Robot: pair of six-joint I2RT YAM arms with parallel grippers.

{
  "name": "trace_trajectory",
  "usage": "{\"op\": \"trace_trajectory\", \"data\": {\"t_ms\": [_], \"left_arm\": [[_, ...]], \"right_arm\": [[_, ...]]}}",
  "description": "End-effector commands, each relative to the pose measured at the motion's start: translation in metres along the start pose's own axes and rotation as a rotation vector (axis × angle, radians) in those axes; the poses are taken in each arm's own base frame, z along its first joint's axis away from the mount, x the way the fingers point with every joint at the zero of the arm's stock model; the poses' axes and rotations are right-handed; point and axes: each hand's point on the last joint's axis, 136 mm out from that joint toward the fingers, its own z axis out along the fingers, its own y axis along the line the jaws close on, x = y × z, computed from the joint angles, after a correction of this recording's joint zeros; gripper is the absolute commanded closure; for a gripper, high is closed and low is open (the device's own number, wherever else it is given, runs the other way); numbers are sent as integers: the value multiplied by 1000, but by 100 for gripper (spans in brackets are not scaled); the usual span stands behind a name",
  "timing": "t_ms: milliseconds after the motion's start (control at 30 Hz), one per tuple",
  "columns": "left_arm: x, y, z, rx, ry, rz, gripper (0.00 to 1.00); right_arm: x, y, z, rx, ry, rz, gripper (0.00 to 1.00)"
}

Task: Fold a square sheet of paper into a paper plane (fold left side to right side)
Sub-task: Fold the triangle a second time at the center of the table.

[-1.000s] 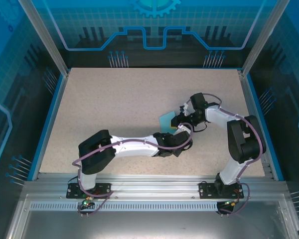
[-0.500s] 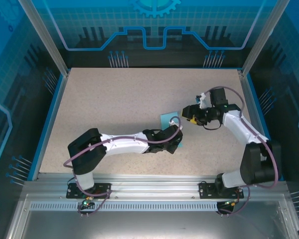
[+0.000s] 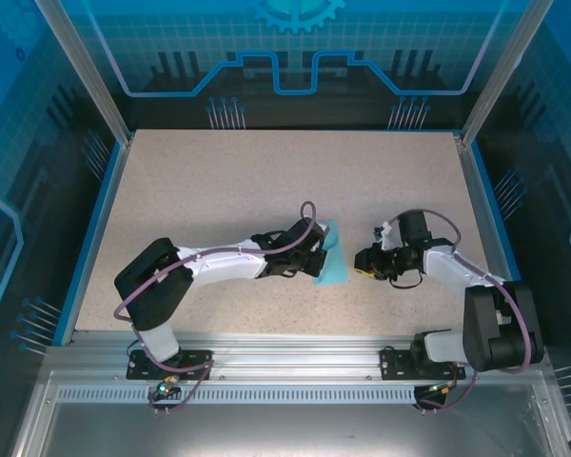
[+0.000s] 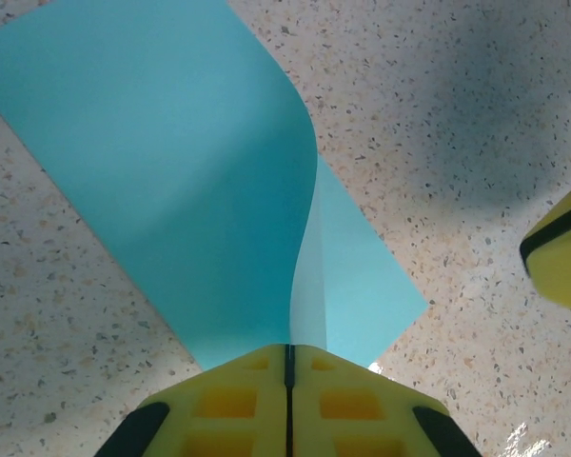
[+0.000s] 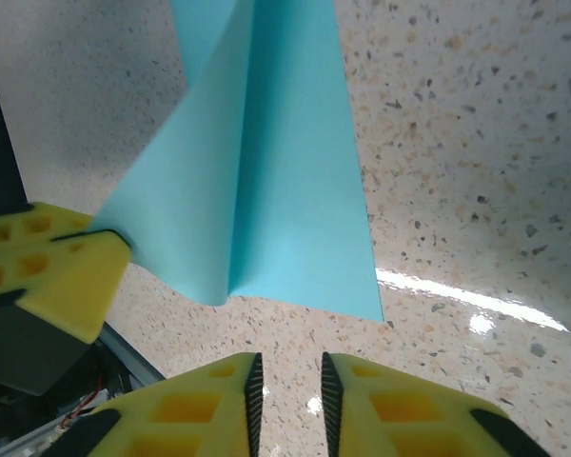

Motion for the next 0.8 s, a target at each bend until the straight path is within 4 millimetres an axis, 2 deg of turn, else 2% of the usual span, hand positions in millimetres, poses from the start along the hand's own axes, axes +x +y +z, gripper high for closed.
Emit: {"op": "trace_trajectory", "data": {"t_ms": [0,333,767], "left_arm": [[-2,-8,-9,58,5,9,90],[4,5,-3,-8,55,63,89],[0,16,7,-43,71,70,88]], "right_arm": [[-1,4,12,-16,3,-37,79],[0,1,38,68,41,-70,83],[16,-34,50,225,141,-22,83]]}}
